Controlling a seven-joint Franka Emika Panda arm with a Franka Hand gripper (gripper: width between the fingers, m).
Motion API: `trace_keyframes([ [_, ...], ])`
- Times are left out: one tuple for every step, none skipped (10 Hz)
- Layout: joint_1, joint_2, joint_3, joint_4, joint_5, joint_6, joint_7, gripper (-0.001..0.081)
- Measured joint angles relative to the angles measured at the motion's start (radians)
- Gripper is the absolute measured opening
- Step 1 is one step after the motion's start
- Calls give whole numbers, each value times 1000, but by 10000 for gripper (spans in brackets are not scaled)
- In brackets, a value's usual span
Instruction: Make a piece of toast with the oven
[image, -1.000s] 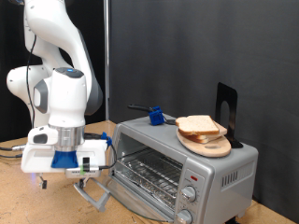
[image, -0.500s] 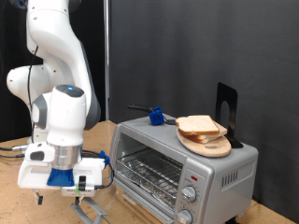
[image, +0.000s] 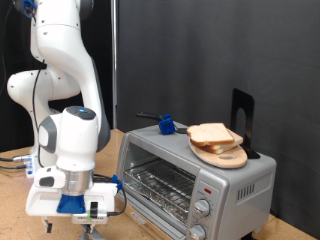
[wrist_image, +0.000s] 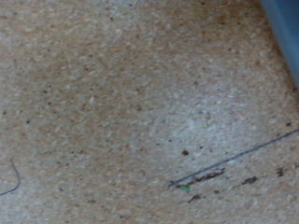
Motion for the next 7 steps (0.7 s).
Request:
trace_keyframes([
  [-20, -3, 30, -1, 44, 0, -59, 806],
  [-61, -20, 76, -4, 129, -7, -167, 806],
  [-107, -54, 124, -12, 231, -31, -293, 806],
  [-145, -97, 161, -19, 331, -67, -413, 806],
  [-167, -138, 182, -25, 415, -102, -513, 806],
  [-177, -179, 186, -30, 471, -139, -588, 806],
  [-182, -218, 184, -33, 496, -183, -638, 806],
])
